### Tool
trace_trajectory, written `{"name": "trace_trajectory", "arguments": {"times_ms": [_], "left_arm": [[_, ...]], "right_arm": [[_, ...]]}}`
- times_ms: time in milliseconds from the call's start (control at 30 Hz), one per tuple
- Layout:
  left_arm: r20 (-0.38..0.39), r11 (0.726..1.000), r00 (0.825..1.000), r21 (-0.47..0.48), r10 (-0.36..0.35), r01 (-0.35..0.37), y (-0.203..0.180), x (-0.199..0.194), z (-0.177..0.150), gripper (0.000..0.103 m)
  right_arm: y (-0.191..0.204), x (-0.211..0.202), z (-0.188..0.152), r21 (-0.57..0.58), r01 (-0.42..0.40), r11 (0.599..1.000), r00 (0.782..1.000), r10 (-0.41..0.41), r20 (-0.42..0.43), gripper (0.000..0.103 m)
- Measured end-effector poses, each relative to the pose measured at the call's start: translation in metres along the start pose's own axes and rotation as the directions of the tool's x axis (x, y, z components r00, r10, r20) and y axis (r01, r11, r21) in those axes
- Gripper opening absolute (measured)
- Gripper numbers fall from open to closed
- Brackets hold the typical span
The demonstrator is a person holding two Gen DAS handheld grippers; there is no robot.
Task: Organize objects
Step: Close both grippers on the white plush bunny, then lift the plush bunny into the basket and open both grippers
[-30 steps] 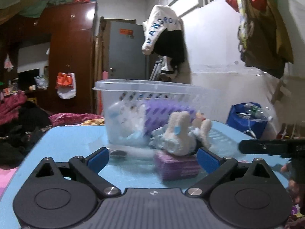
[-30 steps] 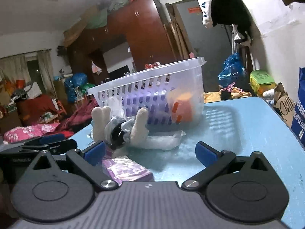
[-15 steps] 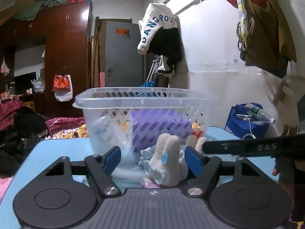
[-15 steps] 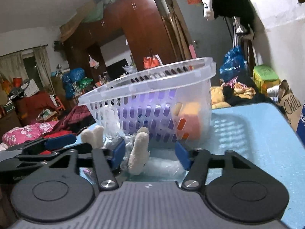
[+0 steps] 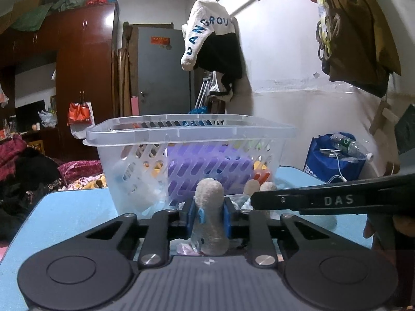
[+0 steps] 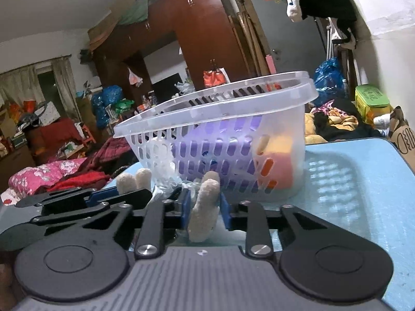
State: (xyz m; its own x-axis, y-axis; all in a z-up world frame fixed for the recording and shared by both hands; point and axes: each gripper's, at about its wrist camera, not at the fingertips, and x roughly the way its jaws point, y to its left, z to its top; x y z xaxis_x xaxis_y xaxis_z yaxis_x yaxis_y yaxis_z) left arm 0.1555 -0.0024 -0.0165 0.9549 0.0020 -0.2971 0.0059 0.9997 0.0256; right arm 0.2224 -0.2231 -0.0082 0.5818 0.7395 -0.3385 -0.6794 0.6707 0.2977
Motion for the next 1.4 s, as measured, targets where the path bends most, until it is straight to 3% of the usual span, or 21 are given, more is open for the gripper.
{"name": "trace_trajectory", "arguments": {"times_ms": [67,300,733,867,1000,1100,1200,1300,1400], "left_arm": [[0.007,1.0,1.0,-0.009,-0.008,0.008,0.003,-0.002,-0.001,0.023],[0.096,0.998,0.994,-0.033,-0.044,0.047,0.011,-0.022,-0.009,0.021],[0.29,0.993,0.951,-0.007,-0.11,0.117,0.011,-0.07,-0.003,0.02],[0.331,0.991,0.934,0.032,-0.136,0.133,0.011,-0.078,0.028,0.02],[0.376,0.992,0.919,0.066,-0.121,0.104,0.018,-0.072,0.087,0.02],[0.362,0.995,0.928,0.063,-0.094,0.076,0.028,-0.051,0.126,0.02],[0.303,0.998,0.951,0.024,-0.064,0.06,0.044,-0.018,0.149,0.02],[0.201,0.999,0.979,-0.026,-0.016,0.021,0.064,0.024,0.15,0.02],[0.116,0.999,0.993,-0.05,0.018,-0.012,0.079,0.056,0.138,0.02]], "right_arm": [[0.002,0.0,-0.001,-0.013,0.005,1.0,1.0,-0.005,0.004,0.017],[0.017,-0.019,-0.006,-0.067,-0.003,0.998,0.998,0.007,0.064,0.015],[0.04,-0.057,-0.006,-0.153,-0.016,0.988,0.979,0.047,0.198,0.014],[0.047,-0.072,0.016,-0.184,-0.015,0.983,0.965,0.062,0.254,0.014],[0.06,-0.074,0.068,-0.239,-0.005,0.971,0.947,0.081,0.311,0.014],[0.069,-0.056,0.107,-0.281,0.052,0.958,0.941,0.047,0.334,0.014],[0.075,-0.026,0.134,-0.334,0.107,0.936,0.94,0.015,0.34,0.014],[0.07,0.015,0.142,-0.345,0.095,0.934,0.959,0.006,0.282,0.014],[0.065,0.067,0.138,-0.384,0.102,0.918,0.979,-0.023,0.203,0.014]]}}
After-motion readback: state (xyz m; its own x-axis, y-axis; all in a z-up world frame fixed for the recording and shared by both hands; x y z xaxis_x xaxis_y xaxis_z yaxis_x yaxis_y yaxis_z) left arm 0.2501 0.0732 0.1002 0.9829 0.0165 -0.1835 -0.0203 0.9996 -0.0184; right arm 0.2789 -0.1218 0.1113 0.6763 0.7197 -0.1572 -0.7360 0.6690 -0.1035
